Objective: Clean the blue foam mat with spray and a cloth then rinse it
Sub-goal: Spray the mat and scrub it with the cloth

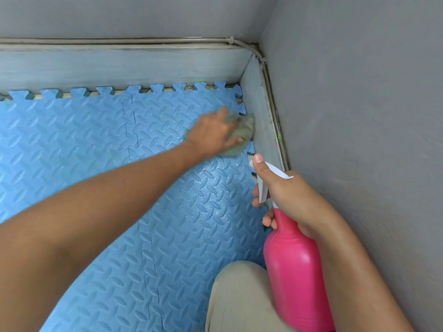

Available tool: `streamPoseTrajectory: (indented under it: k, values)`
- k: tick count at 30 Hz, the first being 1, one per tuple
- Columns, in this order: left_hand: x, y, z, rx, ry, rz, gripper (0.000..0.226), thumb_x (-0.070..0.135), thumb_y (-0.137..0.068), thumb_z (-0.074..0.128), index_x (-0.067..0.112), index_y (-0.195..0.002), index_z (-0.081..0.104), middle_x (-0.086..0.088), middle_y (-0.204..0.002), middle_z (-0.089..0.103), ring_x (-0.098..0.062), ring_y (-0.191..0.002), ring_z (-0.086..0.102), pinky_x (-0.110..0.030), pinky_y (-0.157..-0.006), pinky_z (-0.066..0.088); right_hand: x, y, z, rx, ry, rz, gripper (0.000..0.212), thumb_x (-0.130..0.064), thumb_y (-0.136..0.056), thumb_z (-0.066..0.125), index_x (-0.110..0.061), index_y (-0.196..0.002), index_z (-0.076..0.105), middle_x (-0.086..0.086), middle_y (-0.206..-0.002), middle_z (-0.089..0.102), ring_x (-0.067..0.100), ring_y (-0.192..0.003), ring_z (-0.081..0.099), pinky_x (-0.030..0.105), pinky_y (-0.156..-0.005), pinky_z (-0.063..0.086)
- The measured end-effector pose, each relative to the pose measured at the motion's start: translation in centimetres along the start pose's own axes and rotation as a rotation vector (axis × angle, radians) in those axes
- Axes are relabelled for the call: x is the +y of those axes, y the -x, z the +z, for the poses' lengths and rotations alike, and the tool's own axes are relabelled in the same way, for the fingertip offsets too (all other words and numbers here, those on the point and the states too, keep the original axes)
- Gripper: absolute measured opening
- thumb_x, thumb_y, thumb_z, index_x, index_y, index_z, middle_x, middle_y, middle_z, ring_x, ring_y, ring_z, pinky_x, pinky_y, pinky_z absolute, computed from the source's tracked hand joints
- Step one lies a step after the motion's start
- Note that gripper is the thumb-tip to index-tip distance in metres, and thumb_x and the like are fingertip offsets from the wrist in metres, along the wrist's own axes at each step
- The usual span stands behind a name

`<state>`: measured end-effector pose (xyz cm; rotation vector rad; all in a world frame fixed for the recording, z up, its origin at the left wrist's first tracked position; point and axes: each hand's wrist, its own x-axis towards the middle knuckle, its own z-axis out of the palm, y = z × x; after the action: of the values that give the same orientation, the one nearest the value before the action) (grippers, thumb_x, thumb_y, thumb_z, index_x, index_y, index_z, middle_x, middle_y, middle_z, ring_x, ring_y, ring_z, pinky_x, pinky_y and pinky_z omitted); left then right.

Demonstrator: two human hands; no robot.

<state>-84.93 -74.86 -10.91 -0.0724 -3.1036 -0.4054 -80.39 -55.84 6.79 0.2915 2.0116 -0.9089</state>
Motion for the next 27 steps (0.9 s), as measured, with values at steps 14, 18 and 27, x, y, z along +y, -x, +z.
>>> streamPoseTrajectory:
  k: [14,18,27]
  values:
    - [5.8,16.5,2.3,-0.070,0.019,0.613,0.047,0.055,-0.093,0.054,0.021,-0.126,0.059,-0.008,-0.103,0.057,-0.026,-0.077,0.055,-0.037,-0.063,0.045,-0.2,0.7,0.0,0.039,0.011,-0.101,0.079,-0.078,-0.086,0.050,-0.001,-0.090,0.066,0.020,-0.103,0.073,0.027,-0.042,0.058,0.039,-0.056,0.048]
    - [-0.2,20.1,-0.1,-0.006,-0.032,0.292,0.048,0.054,-0.095,0.050,0.023,-0.130,0.061,-0.008,-0.103,0.060,-0.027,-0.077,0.059,-0.037,-0.065,0.045,-0.1,1.0,0.6,0.015,0.022,-0.127,0.086,-0.083,-0.082,0.052,0.001,-0.091,0.066,0.025,-0.108,0.070,0.029,-0.045,0.058,0.041,-0.058,0.047]
    - [-17.0,27.1,-6.1,0.131,-0.056,-0.810,0.054,0.052,-0.096,0.052,0.019,-0.139,0.049,-0.026,-0.113,0.046,-0.050,-0.083,0.057,-0.054,-0.068,0.053,-0.6,3.1,3.3,0.026,0.189,-0.304,0.074,-0.083,-0.084,0.049,-0.011,-0.080,0.067,0.001,-0.088,0.071,0.027,-0.044,0.063,0.036,-0.054,0.049]
